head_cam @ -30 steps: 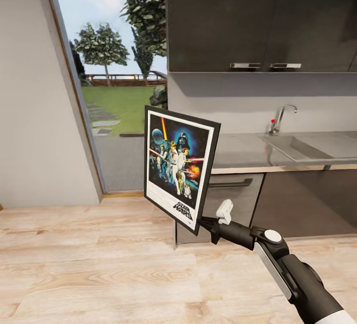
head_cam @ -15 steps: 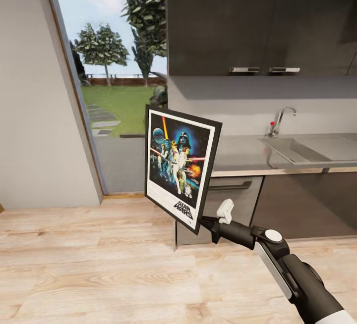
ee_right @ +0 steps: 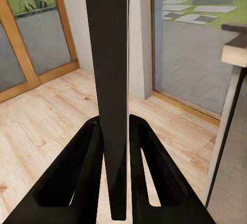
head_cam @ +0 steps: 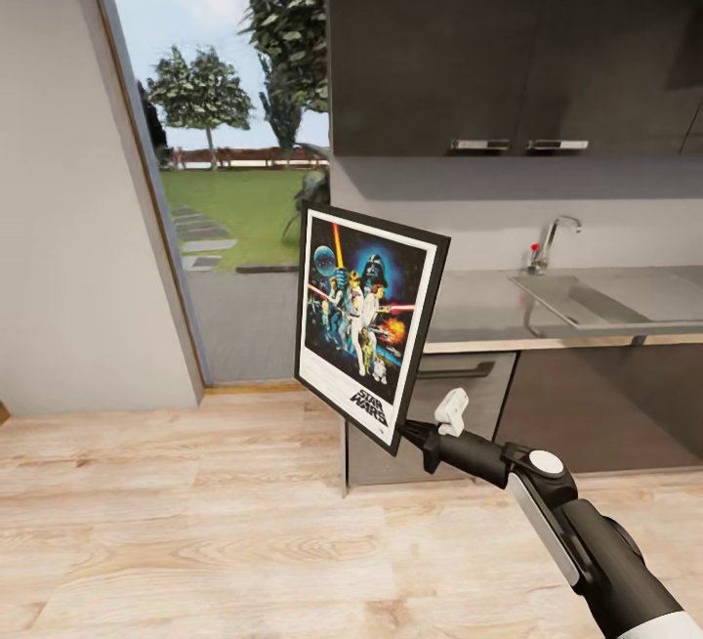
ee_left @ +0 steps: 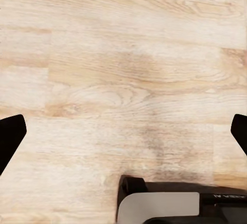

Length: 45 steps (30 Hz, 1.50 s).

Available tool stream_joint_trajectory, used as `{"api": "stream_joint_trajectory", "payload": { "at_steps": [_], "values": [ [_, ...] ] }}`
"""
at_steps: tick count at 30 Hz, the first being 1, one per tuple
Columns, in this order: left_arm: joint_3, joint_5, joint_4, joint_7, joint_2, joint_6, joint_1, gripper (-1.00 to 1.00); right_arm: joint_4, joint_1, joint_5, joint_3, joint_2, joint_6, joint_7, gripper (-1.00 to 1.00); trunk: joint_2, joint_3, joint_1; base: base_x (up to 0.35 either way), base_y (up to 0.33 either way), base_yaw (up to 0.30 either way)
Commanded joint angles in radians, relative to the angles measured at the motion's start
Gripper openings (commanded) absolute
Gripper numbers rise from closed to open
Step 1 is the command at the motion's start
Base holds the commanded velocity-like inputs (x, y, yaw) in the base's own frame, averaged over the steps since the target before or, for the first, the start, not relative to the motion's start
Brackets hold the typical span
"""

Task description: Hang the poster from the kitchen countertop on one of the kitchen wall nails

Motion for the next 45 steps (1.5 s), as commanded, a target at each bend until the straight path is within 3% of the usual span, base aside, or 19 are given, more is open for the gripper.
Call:
{"api": "stream_joint_trajectory", "payload": {
  "at_steps": [1, 45],
  "values": [
    [0.003, -0.001, -0.002, -0.006, 0.000, 0.009, 0.000, 1.00, 0.000, -0.001, -0.013, 0.002, -0.001, 0.011, 0.003, -1.00, 0.006, 0.002, -0.004, 0.000, 0.000, 0.000],
    [0.002, -0.001, -0.001, -0.006, 0.000, 0.007, 0.000, 1.00, 0.001, -0.001, -0.014, 0.001, -0.001, 0.010, 0.004, -1.00, 0.314, 0.140, -0.172, 0.000, 0.000, 0.000]
  ]
}}
